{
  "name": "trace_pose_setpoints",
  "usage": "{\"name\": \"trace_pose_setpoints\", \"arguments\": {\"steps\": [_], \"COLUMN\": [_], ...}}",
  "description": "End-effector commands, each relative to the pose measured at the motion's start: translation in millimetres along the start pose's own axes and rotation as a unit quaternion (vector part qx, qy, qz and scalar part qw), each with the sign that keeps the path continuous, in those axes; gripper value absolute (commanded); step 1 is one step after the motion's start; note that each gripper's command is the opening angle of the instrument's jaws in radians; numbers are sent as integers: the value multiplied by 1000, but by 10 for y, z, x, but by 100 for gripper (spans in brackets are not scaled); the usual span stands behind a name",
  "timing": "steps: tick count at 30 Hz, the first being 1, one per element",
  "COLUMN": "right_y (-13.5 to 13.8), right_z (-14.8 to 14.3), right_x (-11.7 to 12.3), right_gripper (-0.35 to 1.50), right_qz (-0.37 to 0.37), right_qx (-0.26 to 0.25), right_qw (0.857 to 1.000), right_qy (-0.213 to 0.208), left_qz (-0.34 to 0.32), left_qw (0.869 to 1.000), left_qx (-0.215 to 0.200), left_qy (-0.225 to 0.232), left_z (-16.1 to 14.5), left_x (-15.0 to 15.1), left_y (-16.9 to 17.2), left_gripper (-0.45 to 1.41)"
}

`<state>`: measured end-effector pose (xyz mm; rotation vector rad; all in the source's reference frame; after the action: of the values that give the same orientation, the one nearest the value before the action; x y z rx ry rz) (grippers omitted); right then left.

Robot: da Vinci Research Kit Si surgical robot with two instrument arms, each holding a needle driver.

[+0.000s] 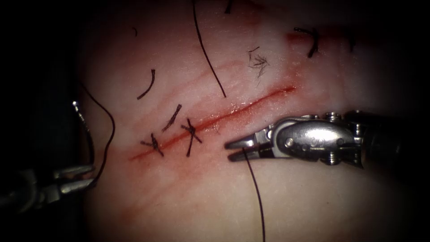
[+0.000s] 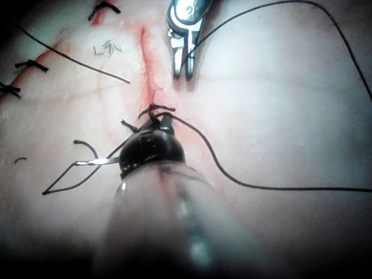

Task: Wound Closure
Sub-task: Pull the suture through the incision with the right tool until a short tail remains on the top side.

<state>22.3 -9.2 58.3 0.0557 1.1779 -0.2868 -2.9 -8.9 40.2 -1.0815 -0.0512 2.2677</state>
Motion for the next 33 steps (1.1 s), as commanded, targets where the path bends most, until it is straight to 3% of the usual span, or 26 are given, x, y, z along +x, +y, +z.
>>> {"name": "trace_pose_setpoints", "arguments": {"steps": [1,19,25,33], "right_y": [7,-1,-35,-79], "right_z": [2,1,-3,-14], "right_x": [2,9,32,83], "right_gripper": [-35,-35,-35,-35], "right_qz": [1,17,19,18], "right_qx": [-6,0,36,75], "right_qw": [1000,1000,999,997], "right_qy": [-5,-24,-14,-6], "left_qz": [1,0,0,0], "left_qw": [1000,1000,1000,1000], "left_qx": [0,0,0,0], "left_qy": [1,1,1,1], "left_z": [7,7,7,7], "left_x": [1,2,2,2], "left_y": [-1,-1,-1,-1], "left_gripper": [-35,-35,-35,-35]}}
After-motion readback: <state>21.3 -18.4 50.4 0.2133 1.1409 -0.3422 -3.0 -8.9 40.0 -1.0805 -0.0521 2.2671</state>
